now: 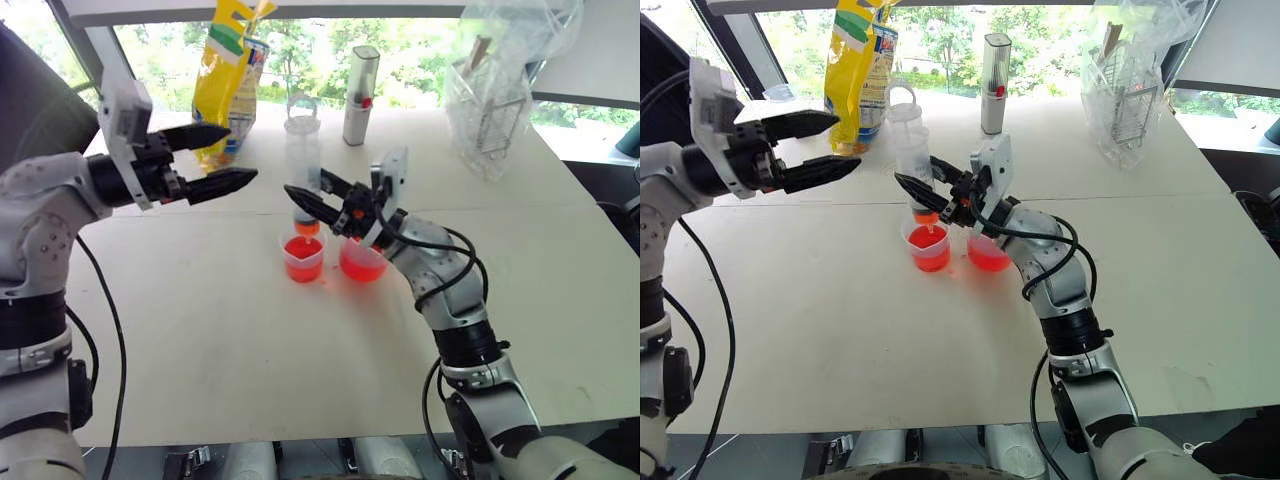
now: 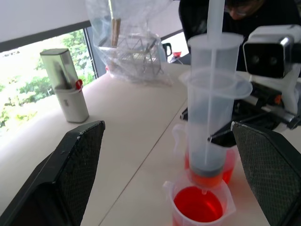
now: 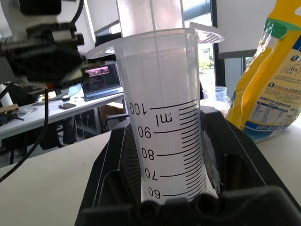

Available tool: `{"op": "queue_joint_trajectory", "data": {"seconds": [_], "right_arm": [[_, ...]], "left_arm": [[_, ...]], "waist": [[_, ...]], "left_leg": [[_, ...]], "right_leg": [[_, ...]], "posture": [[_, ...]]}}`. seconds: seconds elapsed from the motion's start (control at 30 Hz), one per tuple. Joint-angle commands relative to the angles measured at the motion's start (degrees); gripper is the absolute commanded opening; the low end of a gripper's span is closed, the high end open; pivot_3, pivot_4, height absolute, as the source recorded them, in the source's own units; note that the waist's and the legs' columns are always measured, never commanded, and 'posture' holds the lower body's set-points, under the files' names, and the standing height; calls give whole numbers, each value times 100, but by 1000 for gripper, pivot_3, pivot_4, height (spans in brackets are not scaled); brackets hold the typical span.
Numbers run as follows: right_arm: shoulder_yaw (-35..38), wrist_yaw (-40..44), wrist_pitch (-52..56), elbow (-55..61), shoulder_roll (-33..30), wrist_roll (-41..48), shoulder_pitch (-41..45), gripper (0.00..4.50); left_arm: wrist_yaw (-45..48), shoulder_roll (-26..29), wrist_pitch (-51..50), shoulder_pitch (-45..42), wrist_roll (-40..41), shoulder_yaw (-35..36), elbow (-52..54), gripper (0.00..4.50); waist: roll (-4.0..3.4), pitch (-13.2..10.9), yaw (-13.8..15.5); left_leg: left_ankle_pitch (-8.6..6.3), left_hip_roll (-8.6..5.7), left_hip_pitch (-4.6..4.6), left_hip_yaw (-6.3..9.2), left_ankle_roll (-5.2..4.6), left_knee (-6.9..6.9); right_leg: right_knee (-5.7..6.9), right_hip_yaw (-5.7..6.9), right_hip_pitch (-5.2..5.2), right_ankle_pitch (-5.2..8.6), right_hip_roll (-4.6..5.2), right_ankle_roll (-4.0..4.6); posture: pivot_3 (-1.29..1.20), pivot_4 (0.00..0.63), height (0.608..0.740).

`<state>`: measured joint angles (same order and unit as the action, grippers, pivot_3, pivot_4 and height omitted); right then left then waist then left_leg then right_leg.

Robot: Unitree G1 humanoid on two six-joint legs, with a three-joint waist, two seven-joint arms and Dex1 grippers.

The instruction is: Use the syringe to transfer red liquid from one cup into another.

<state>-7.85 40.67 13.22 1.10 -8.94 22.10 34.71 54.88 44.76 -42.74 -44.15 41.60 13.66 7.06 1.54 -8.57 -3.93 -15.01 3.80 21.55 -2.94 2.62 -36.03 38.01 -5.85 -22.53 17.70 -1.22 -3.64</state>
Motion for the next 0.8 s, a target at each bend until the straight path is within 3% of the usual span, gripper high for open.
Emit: {"op": "queue_joint_trajectory", "data": {"seconds": [0.03,0.27,0.63,0.67,0.73,0.8], "right_arm": [[16,44,-206,71,59,-31,28,1404],[-4,39,-267,10,60,-127,-21,1404],[13,-1,-253,11,51,-183,-23,1404],[12,-6,-248,23,51,-182,-28,1404],[10,-10,-244,36,50,-184,-34,1404],[7,-14,-234,54,51,-186,-40,1404]], "left_arm": [[-175,-92,-112,-382,349,227,47,4438],[-288,-494,-182,-727,535,-33,-51,4438],[-401,-920,23,-696,163,-525,-210,4438],[-390,-927,48,-688,129,-555,-223,4059],[-378,-939,63,-684,123,-573,-234,3759],[-377,-955,65,-684,110,-579,-233,2773]], "waist": [[0,0,-7],[-1,0,-10],[-1,0,-9],[-1,0,-8],[-1,0,-9],[-1,0,-8]], "left_leg": [[0,-1,0,0,0,0],[0,0,-4,4,0,2],[0,-2,-4,1,1,2],[0,-2,-4,2,1,2],[0,-2,-3,1,1,2],[0,-2,-3,-1,1,2]], "right_leg": [[0,0,0,0,0,0],[3,0,-1,0,-5,0],[2,-4,-1,0,-3,0],[2,-4,-1,0,-4,0],[2,-4,-1,0,-3,0],[2,-4,-1,0,-2,0]], "posture": [[0,150,740],[0,150,740],[0,150,740],[0,150,740],[0,150,740],[0,150,740]]}}
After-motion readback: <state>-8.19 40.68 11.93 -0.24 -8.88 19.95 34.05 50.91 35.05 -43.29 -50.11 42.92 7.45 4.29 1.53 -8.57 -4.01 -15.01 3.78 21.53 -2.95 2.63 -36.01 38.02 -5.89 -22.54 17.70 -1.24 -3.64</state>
